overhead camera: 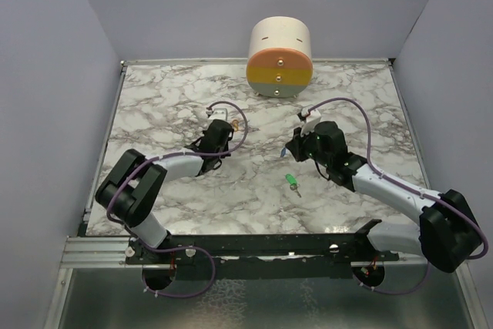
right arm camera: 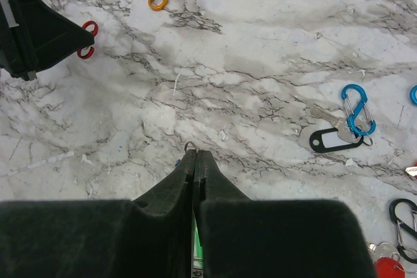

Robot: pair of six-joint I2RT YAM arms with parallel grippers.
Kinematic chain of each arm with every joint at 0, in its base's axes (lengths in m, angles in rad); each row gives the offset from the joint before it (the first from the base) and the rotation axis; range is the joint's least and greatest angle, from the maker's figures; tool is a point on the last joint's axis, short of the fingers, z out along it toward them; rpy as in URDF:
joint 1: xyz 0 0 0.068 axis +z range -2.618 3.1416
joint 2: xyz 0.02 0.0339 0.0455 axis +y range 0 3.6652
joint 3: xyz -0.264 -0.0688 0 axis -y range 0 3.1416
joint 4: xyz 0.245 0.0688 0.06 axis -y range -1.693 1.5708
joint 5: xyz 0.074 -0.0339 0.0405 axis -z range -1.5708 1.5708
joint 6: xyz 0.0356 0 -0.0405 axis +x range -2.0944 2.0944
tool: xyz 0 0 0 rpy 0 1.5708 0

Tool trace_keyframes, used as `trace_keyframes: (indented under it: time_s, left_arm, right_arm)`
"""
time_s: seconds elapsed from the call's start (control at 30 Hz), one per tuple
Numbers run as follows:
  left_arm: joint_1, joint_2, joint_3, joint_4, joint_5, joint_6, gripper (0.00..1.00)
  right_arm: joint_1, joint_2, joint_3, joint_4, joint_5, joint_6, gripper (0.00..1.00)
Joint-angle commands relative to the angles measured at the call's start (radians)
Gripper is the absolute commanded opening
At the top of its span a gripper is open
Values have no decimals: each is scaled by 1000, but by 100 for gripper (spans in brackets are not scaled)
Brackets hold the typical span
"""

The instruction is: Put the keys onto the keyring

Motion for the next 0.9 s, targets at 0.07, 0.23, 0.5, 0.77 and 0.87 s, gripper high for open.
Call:
trace_keyframes:
  time_s: [0.07,0.23,0.5,0.77,0.87]
  left_arm:
    - [-140,-136,49,-90,28,0,0]
    - [-246,-161,89,-103,28,-42,0]
    - [-323,-133,140,-93,22,-73,0]
    - [-367,-103,179,-78,28,-79,0]
    - [-380,-93,187,-73,29,-81,0]
  right_arm:
    - [25,27,14,26,-34,-32,1]
    - [45,40,19,30,-18,-43,1]
    - [67,46,18,40,-16,-53,1]
    - [83,66,25,43,-6,-62,1]
    - [87,65,24,45,-2,-63,1]
